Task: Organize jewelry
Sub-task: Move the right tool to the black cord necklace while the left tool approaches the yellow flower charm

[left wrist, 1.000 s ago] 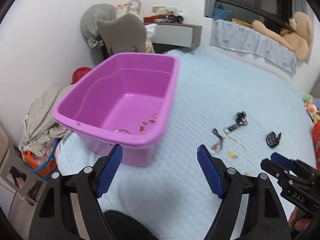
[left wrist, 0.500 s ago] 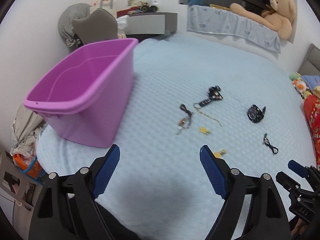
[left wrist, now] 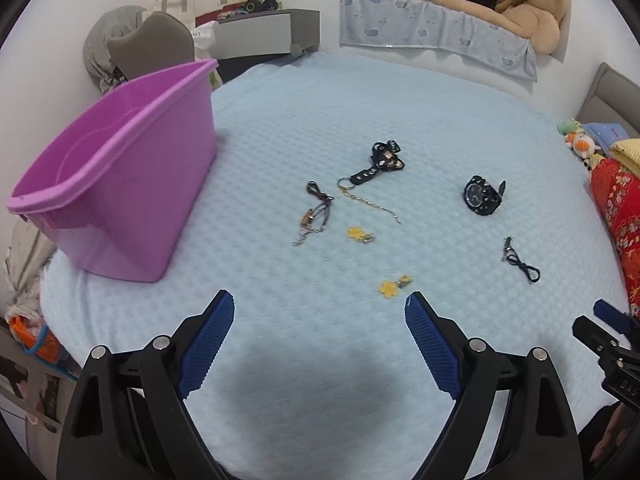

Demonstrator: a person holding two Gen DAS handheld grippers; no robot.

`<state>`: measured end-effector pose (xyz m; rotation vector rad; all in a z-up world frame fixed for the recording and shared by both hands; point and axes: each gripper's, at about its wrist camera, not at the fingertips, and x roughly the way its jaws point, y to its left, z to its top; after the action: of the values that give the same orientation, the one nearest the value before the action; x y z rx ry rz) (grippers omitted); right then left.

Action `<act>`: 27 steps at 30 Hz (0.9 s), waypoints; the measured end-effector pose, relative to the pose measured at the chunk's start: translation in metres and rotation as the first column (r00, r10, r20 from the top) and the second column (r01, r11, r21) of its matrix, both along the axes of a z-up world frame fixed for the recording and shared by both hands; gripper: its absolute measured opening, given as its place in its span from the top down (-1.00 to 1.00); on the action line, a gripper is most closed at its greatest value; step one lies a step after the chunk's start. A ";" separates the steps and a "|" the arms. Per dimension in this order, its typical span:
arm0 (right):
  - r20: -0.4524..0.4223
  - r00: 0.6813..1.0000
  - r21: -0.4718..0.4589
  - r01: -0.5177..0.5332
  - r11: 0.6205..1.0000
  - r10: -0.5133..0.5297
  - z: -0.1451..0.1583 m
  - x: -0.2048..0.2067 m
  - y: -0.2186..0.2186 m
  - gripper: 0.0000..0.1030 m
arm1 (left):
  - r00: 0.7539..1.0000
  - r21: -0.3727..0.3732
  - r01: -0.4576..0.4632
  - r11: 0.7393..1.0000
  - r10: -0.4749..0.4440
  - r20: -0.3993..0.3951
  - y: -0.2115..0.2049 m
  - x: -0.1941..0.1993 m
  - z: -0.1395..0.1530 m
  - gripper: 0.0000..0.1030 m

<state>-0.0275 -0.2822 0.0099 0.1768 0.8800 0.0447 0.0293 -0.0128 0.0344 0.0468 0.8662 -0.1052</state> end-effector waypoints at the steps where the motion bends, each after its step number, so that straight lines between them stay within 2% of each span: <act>1: -0.004 1.000 0.005 0.010 1.000 -0.010 -0.002 0.001 -0.004 -0.38 | 1.000 -0.004 0.001 1.000 -0.001 -0.002 -0.001 0.001 -0.002 -0.68; 8: -0.013 1.000 -0.017 0.004 1.000 -0.004 -0.019 0.019 -0.013 -0.38 | 1.000 -0.007 -0.011 1.000 0.010 -0.026 -0.010 0.013 -0.020 -0.71; 16: -0.019 1.000 -0.003 -0.003 1.000 0.003 -0.044 0.044 -0.029 -0.38 | 0.999 -0.010 -0.029 1.000 0.029 -0.033 -0.030 0.034 -0.048 -0.71; 27: -0.041 0.999 0.006 0.000 1.000 0.000 -0.068 0.068 -0.053 -0.38 | 0.995 -0.011 0.007 1.000 -0.008 -0.101 -0.065 0.053 -0.087 -0.71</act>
<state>0.0404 -0.3354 -0.0579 0.1834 0.9208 0.0439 0.0820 -0.0775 -0.0524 0.0351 0.9670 -0.1196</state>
